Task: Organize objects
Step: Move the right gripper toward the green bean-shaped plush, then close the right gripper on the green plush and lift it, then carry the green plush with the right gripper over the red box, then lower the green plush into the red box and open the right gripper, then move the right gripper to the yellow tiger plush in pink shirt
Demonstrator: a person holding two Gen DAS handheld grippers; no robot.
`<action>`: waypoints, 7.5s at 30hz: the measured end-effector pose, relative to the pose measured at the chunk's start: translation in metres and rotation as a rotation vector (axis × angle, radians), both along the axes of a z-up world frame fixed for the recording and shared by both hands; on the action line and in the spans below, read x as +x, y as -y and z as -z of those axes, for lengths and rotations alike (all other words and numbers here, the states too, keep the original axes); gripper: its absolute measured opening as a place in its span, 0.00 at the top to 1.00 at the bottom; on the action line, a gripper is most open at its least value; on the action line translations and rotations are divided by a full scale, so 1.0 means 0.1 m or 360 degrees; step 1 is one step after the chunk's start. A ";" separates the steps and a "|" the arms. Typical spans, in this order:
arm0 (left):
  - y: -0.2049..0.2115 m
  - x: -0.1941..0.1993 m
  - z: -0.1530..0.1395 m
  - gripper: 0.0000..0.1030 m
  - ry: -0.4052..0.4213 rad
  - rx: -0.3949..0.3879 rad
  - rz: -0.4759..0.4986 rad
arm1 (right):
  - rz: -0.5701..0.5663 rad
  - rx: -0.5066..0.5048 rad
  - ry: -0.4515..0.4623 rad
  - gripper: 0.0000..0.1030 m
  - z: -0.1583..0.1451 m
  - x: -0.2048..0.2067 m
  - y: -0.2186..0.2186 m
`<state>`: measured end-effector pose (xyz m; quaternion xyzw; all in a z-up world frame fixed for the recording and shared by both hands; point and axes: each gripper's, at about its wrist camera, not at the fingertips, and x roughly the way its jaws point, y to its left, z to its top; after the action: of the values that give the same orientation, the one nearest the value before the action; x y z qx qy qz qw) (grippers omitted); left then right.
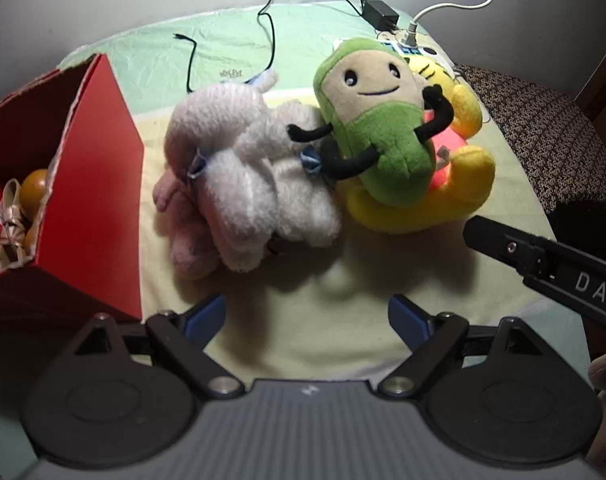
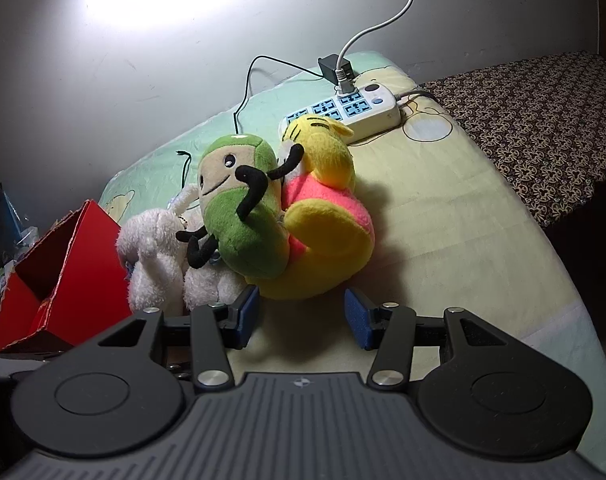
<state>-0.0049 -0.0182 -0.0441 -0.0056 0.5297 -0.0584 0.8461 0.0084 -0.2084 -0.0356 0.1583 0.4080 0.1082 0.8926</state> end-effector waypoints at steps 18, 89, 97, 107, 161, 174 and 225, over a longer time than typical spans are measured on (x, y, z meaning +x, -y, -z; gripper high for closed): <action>-0.02 0.03 0.07 0.15 -0.0011 0.0133 0.0003 | -0.0016 -0.0016 -0.0012 0.51 0.02 -0.01 -0.12; 0.30 0.97 0.00 0.28 0.0203 -0.0321 0.0342 | -0.0372 0.0707 -0.0142 0.52 0.26 1.28 0.17; 0.29 0.78 -0.17 0.30 0.0280 -0.0298 0.0365 | -0.0433 0.0760 -0.0038 0.52 0.06 1.08 0.19; 0.08 0.33 -0.59 0.29 0.0465 -0.0303 0.0338 | -0.0512 0.0822 0.0117 0.52 -0.27 0.71 0.01; -3.80 0.09 -0.33 0.29 0.0318 -0.0234 -0.0082 | -0.0499 0.0888 -0.0410 0.50 0.22 0.43 -3.82; -3.77 -0.15 -0.52 0.18 0.0407 -0.0146 -0.0118 | -0.0615 0.0731 -0.0296 0.49 0.04 0.29 -3.73; -1.11 -0.37 -0.73 0.18 0.0354 0.0128 -0.0030 | -0.0374 0.0077 0.0196 0.48 -0.40 0.02 -1.21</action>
<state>-0.0417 0.0931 0.0287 0.0299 0.4344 -0.0293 0.8997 0.0106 -0.0875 0.0043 0.1240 0.3653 0.2314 0.8931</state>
